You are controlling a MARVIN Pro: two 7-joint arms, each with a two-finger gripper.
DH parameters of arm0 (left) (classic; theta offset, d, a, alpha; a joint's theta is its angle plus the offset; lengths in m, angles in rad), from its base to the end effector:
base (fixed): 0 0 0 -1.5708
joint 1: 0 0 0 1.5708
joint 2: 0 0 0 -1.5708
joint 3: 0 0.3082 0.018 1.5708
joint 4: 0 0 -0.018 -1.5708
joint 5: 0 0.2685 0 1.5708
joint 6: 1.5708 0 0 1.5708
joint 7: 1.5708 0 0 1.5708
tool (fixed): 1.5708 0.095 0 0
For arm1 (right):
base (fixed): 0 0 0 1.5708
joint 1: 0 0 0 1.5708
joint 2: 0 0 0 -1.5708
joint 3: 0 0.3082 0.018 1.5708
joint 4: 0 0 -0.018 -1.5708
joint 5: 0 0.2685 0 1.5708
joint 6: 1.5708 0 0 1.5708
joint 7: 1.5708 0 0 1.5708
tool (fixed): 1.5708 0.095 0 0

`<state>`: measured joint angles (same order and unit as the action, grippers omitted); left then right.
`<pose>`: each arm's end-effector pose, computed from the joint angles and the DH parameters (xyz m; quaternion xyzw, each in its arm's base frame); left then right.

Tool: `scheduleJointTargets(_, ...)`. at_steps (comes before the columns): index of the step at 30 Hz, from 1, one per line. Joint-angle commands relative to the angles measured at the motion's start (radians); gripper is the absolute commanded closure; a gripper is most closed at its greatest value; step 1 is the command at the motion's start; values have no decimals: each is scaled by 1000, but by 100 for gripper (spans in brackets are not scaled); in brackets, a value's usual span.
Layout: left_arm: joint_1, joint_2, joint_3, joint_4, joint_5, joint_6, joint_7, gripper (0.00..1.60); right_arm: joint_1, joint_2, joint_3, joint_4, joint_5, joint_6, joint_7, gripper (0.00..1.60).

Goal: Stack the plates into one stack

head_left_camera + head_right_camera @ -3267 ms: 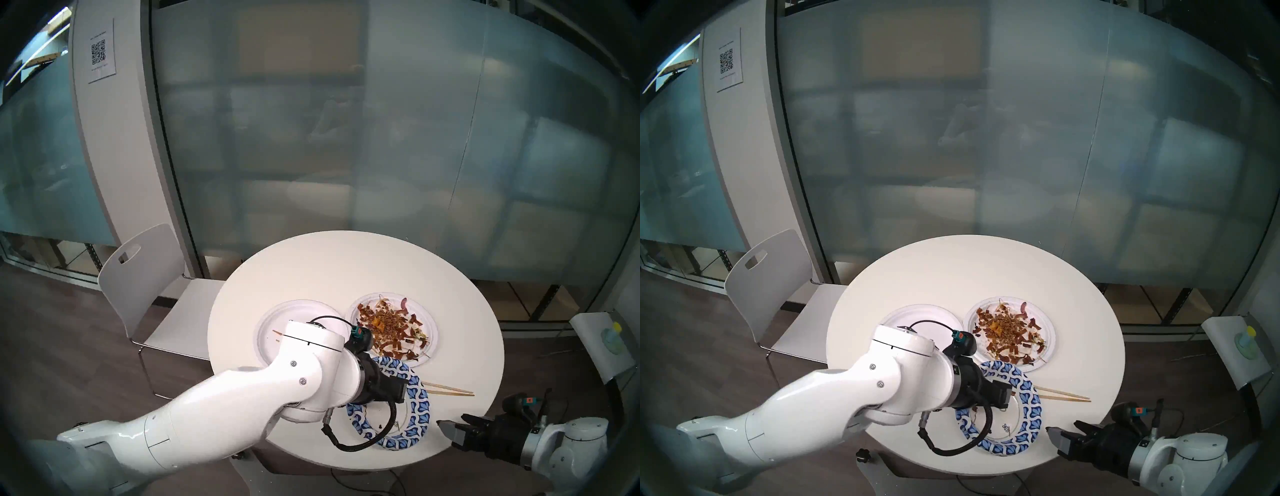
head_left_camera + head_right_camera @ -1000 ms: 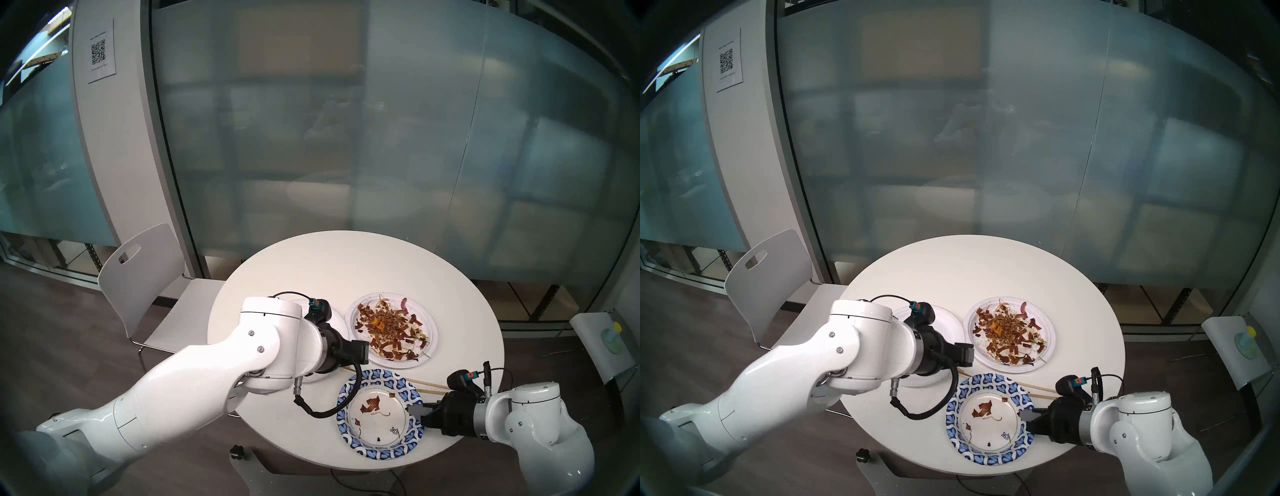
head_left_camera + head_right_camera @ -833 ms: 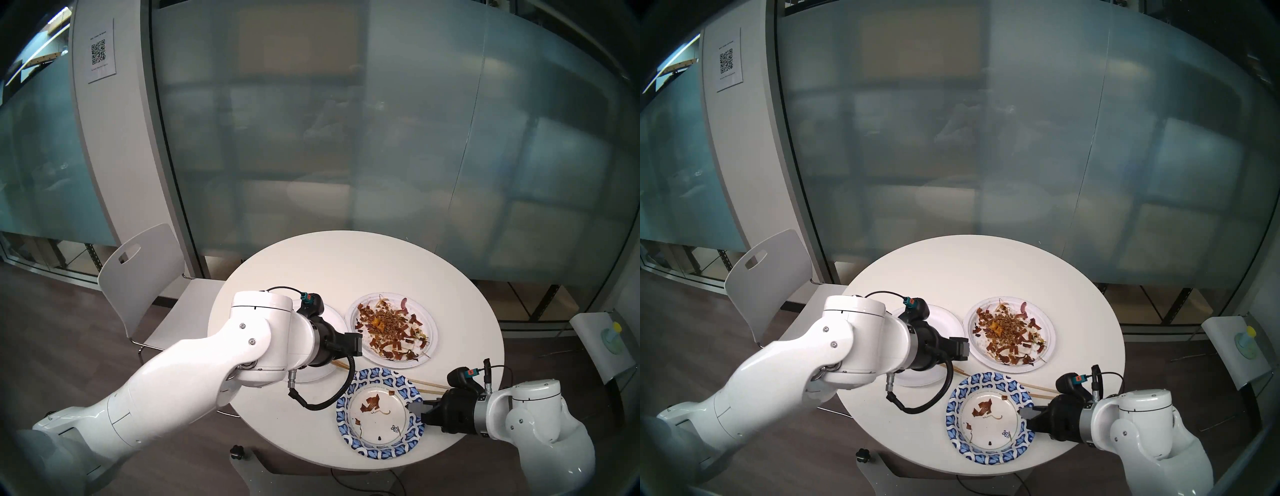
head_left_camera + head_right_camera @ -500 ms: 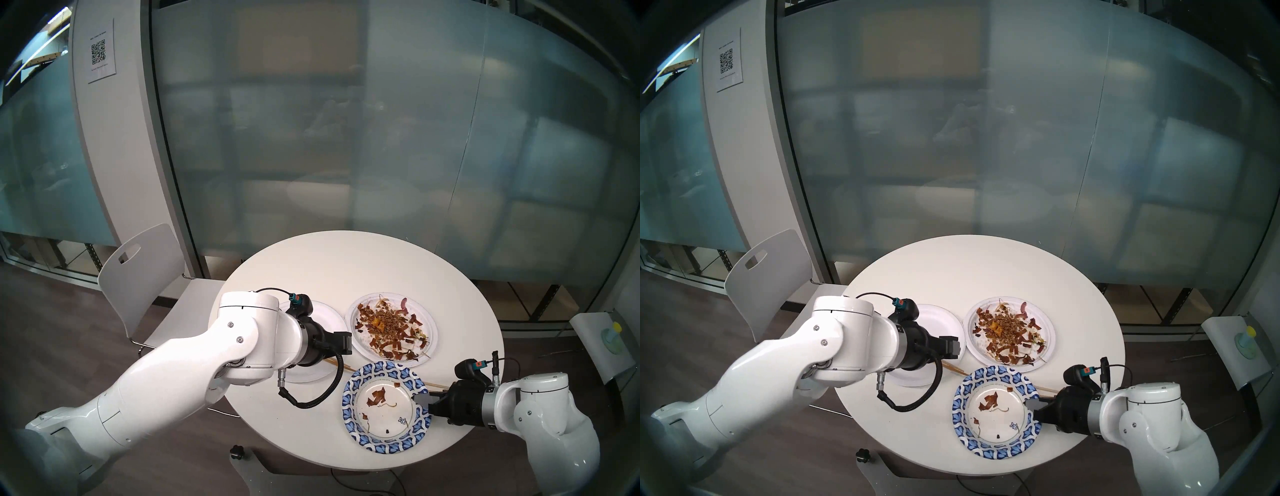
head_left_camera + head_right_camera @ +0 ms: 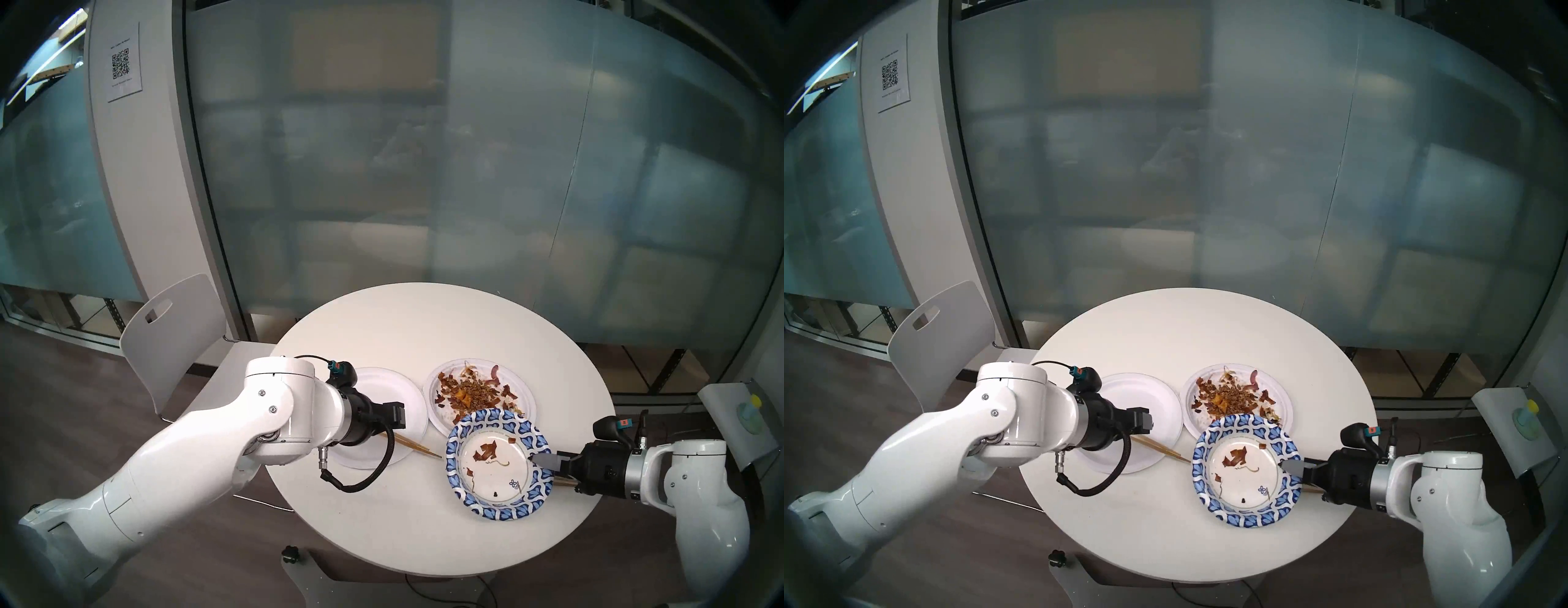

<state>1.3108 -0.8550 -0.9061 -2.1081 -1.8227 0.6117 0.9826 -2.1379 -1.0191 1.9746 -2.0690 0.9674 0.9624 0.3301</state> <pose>0.3062 -0.0362 -0.2575 0.9404 0.0008 0.2634 0.2151 0.2003 -0.1416 -0.2827 -0.8975 0.0059 -0.3338 0.2882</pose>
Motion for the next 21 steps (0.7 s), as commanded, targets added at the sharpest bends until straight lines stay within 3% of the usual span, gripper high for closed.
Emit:
scheduleJointTargets(1, 2, 21, -47, 7, -13, -24, -18, 0, 111, 87, 20, 40, 60, -3, 0, 160)
scheduleJointTargets(11, 1, 67, -132, 42, -56, -49, -41, 0, 214, 195, -1, 120, 123, -3, -2, 160)
scheduleJointTargets(17, 32, 89, -171, 37, -92, -72, -56, 0, 288, 252, -71, 196, 164, -3, -14, 160)
scheduleJointTargets(21, 42, 88, -163, 30, -87, -77, -55, 0, 322, 278, -128, 239, 182, -9, -31, 160)
